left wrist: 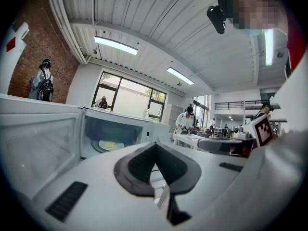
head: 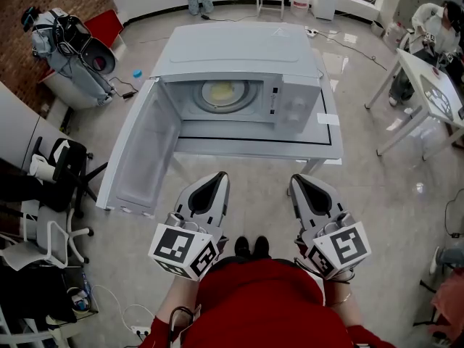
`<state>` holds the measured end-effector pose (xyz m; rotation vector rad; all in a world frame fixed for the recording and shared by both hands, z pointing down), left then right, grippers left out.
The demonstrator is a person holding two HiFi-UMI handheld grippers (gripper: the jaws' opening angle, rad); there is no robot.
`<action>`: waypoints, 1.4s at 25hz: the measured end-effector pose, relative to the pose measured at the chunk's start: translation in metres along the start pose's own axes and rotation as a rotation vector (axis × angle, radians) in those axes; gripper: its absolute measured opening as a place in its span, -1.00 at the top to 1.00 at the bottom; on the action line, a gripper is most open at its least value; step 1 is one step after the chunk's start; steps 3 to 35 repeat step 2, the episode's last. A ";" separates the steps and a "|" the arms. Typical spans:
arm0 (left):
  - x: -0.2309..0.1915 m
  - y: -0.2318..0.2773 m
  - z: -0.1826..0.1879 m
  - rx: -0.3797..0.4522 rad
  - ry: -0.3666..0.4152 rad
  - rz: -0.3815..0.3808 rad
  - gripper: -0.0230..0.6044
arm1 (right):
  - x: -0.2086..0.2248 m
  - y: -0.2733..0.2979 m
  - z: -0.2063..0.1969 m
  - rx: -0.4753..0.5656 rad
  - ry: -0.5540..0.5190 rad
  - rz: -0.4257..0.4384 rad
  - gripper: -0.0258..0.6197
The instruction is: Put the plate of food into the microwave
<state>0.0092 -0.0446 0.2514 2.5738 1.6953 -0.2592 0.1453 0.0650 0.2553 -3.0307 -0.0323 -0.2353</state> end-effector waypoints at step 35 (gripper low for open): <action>0.000 0.000 -0.002 -0.006 -0.001 -0.003 0.90 | 0.000 0.000 -0.001 -0.003 -0.002 0.000 0.88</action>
Point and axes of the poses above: the fingertips, and each gripper's own axes: y forward along the fingers, x to its right, z out of its top, the point moved 4 cm from there along -y, backward along the fingers, and after that the axes turned 12 degrees about x, right-handed, at the moved point
